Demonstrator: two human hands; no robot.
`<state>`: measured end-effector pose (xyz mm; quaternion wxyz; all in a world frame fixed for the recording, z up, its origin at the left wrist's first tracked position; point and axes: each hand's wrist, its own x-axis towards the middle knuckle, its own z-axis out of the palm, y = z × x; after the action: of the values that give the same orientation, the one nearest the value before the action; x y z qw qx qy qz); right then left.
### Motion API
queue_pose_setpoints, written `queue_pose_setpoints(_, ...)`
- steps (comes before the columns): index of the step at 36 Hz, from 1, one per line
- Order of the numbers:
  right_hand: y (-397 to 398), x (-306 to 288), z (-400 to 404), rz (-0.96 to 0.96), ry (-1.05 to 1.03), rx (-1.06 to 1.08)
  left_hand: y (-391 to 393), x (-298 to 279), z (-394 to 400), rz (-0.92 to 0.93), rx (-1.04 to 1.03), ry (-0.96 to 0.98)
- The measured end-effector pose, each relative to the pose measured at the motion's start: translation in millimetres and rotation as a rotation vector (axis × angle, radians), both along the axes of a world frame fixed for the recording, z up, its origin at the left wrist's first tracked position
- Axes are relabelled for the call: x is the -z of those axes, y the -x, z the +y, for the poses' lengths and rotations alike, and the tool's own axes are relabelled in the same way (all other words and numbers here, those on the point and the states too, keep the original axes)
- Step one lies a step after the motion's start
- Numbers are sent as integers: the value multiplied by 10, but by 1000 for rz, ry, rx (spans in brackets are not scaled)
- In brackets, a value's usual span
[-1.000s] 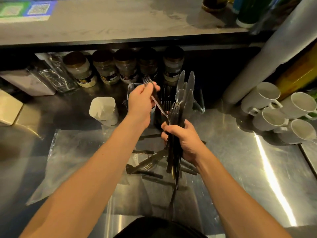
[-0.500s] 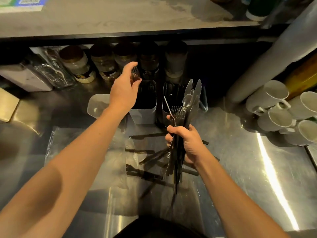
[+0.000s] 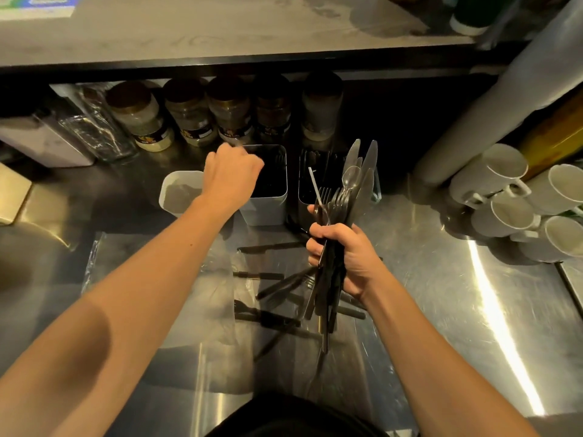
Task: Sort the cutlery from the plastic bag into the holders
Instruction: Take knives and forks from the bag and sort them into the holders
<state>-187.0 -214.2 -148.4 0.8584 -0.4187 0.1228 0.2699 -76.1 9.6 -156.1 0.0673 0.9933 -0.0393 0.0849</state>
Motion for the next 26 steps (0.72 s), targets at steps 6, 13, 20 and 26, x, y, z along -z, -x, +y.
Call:
queue_pose_setpoints(6,22,-43,46,-9,9,-7,294,-314,-347,34,-74,771)
queue_pose_setpoints(13,39,-75,159,13,139,-19,705,-536,-611,252,28,958)
queue_pose_setpoints(20,86,-131,323,-50,278,-78,571,-830,-413,126,-64,1111)
queue_pose_setpoints(26,56,-194,539,-83,302,-142,640,-708,-307,282,52,821)
